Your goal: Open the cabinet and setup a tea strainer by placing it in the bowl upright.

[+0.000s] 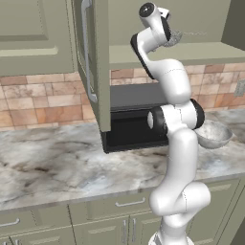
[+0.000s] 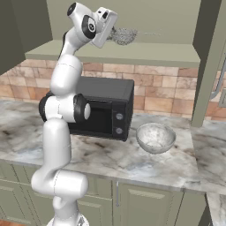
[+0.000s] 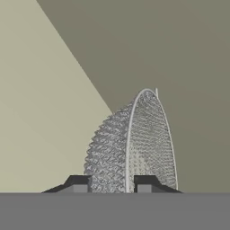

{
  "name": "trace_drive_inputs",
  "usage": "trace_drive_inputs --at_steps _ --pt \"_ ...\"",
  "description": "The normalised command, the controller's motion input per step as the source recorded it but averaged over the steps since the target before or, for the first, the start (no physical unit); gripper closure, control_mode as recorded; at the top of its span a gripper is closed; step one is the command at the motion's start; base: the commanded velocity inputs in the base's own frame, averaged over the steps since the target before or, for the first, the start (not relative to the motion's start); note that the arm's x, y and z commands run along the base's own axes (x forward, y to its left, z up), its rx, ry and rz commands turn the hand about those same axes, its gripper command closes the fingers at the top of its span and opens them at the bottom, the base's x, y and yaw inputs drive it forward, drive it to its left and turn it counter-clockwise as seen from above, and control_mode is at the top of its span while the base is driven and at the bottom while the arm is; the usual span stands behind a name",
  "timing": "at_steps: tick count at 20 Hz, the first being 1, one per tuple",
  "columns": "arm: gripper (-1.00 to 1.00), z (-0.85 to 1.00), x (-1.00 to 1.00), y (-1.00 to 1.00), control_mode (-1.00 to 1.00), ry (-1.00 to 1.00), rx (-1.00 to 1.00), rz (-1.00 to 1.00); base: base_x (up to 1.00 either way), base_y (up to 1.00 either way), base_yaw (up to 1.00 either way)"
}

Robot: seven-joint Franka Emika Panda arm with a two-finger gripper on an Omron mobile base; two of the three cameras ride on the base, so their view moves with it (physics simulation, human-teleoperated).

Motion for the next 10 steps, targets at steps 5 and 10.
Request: trace_drive_inputs --at_steps 5,10 --pt "1.00 0.00 -0.08 0.05 -1.00 -0.03 -0.08 -0.06 0.00 0.00 0.00" --pt "1.00 0.00 -0.25 0.00 -1.00 -0.11 -0.18 -0.06 0.00 0.00 0.00"
